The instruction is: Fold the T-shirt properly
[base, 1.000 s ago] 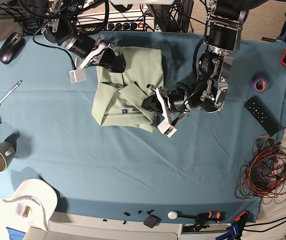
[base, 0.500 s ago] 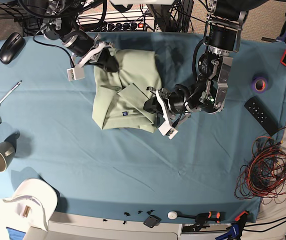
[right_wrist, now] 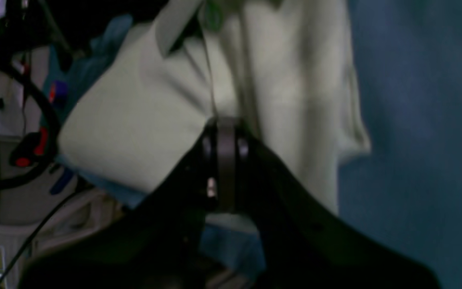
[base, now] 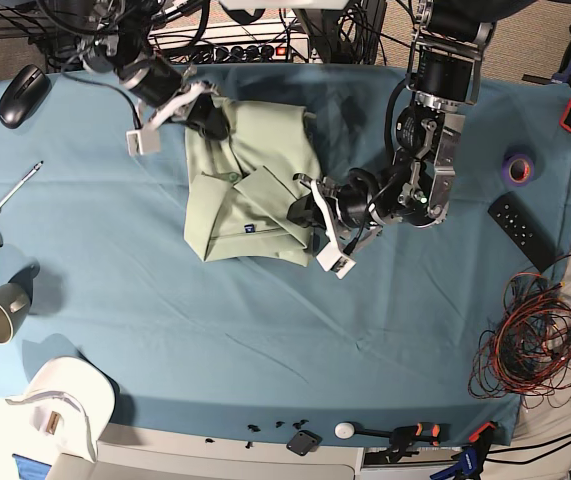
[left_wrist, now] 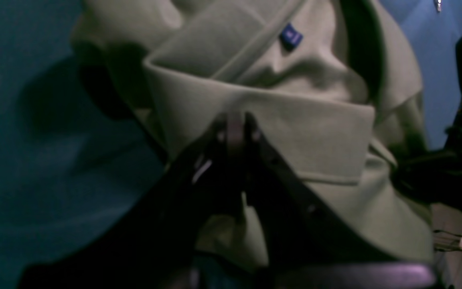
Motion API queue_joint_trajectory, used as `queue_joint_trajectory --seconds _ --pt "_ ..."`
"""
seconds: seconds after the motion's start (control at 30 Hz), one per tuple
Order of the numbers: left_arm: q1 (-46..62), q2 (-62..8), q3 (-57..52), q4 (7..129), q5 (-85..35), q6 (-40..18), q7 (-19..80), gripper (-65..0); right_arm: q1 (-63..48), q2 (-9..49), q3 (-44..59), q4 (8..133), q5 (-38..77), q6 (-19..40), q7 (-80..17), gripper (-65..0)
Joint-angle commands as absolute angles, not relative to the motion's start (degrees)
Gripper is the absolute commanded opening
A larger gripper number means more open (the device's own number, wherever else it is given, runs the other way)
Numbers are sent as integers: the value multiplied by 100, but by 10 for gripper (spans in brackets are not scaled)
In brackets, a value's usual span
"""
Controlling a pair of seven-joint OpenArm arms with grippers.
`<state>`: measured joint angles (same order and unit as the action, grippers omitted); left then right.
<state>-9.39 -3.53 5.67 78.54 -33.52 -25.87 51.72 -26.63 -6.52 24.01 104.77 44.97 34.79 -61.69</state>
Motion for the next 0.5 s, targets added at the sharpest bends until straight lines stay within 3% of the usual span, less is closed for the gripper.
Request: queue_joint_trajectory --seconds 0.0,0.47 --pt "-1048 -368 561 7935 -3166 -2528 5133 -650 -2816 -600 2445 10490 4066 3358 -6504 -650" --pt "-1188 -370 -5 8176 -2945 -2290 5103 -650 -3068 -569 2449 10490 4158 3356 -6746 -650"
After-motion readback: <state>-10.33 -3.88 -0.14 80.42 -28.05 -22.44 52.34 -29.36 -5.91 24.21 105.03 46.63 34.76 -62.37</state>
